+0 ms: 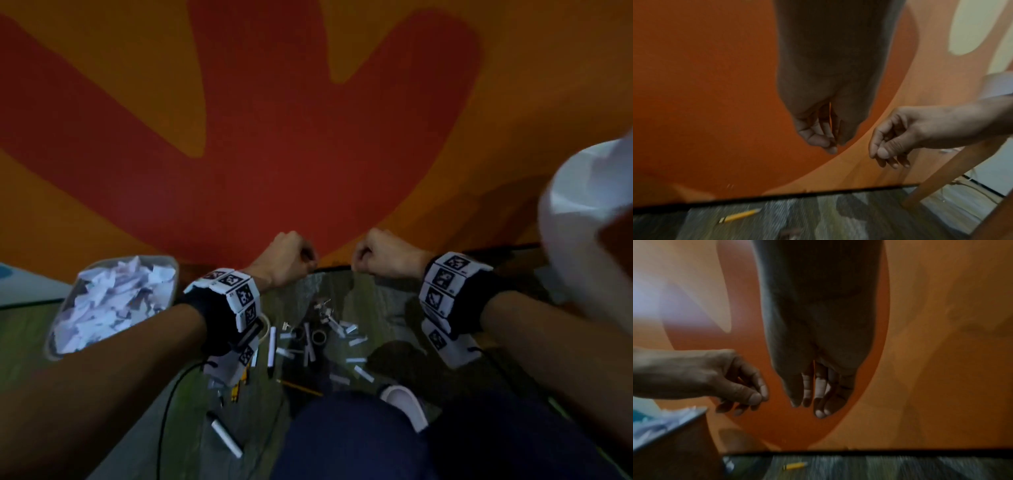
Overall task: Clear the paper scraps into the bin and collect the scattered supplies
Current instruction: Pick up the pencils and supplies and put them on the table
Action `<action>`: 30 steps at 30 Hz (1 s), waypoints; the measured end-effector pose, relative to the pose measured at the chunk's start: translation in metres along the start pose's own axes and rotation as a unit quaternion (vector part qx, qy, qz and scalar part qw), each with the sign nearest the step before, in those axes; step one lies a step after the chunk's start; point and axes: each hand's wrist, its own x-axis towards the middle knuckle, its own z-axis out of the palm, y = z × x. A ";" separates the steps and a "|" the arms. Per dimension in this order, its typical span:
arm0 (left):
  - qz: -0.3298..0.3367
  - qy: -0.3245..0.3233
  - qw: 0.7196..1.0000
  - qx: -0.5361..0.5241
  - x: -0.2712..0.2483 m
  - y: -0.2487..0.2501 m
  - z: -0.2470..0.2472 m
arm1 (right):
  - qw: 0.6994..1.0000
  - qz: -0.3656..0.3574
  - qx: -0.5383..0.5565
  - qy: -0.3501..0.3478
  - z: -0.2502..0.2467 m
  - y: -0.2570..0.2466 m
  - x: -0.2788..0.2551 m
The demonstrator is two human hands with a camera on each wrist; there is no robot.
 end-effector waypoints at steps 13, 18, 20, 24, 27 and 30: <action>-0.136 -0.122 0.982 -0.040 0.054 -0.113 0.174 | 0.986 0.081 0.028 -0.140 0.172 0.091 0.112; -0.167 -0.127 0.976 -0.057 0.066 -0.133 0.209 | 0.985 0.121 -0.028 -0.122 0.208 0.111 0.123; -0.147 -0.115 0.980 -0.075 0.071 -0.128 0.214 | 0.984 0.131 -0.027 -0.118 0.217 0.118 0.125; -0.083 -0.139 0.983 -0.081 0.082 -0.112 0.225 | 0.986 0.126 -0.037 -0.102 0.230 0.135 0.130; -0.067 -0.151 0.986 -0.036 0.084 -0.106 0.234 | 0.986 0.143 0.005 -0.089 0.230 0.141 0.132; -0.037 -0.153 0.987 0.017 0.082 -0.107 0.240 | 0.984 0.153 0.041 -0.077 0.226 0.147 0.131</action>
